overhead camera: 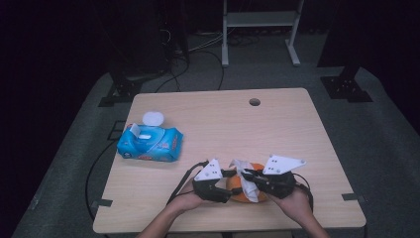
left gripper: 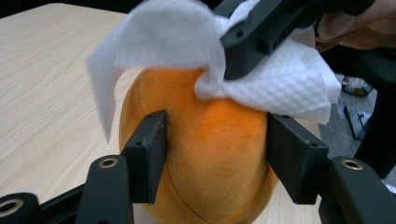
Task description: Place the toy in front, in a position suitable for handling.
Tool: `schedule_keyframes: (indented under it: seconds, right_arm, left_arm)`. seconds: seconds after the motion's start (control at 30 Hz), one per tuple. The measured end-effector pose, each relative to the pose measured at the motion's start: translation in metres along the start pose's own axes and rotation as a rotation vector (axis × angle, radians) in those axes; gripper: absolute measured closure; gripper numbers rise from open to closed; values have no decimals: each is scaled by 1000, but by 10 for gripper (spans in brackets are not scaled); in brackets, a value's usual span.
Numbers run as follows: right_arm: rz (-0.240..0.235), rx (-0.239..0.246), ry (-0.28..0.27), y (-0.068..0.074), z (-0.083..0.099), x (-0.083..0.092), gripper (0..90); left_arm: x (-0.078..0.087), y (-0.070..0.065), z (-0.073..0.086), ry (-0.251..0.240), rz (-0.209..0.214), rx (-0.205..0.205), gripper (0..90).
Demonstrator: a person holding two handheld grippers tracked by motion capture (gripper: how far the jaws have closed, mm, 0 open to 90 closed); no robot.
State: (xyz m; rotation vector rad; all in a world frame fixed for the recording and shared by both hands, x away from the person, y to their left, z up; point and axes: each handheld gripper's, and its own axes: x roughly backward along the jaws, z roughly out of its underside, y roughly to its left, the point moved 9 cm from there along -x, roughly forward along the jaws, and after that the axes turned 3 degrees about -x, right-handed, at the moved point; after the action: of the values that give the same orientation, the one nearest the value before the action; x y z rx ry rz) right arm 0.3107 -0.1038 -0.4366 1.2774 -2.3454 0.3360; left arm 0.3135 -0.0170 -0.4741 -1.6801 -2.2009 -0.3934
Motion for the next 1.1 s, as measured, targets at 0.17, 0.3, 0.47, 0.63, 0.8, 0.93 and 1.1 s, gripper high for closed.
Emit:
schedule_keyframes:
  seconds: [0.17, 0.3, 0.47, 0.63, 0.8, 0.93, 1.1]
  right_arm:
    - [21, -14, 17, -11, 4, 3, 843]
    - [58, -67, 17, -30, 14, 15, 843]
    - [58, -72, 19, -30, 21, 16, 842]
    - [8, -4, 9, -10, 12, 6, 840]
    - [38, -36, 19, -26, 19, 11, 842]
    - [77, -96, 24, -42, 28, 19, 842]
    - [-20, -95, -32, -22, 16, 20, 841]
  left_arm:
    - [3, 5, 6, 11, -6, 3, 417]
    - [7, 10, 12, 23, -2, 16, 419]
    - [7, 8, -1, -43, 23, 56, 270]
    - [3, 8, -1, -27, 10, 39, 285]
    - [5, 14, 5, -17, -10, 73, 371]
    - [5, 17, 8, -14, -17, 93, 371]
    - [5, 20, 9, -11, -27, 103, 372]
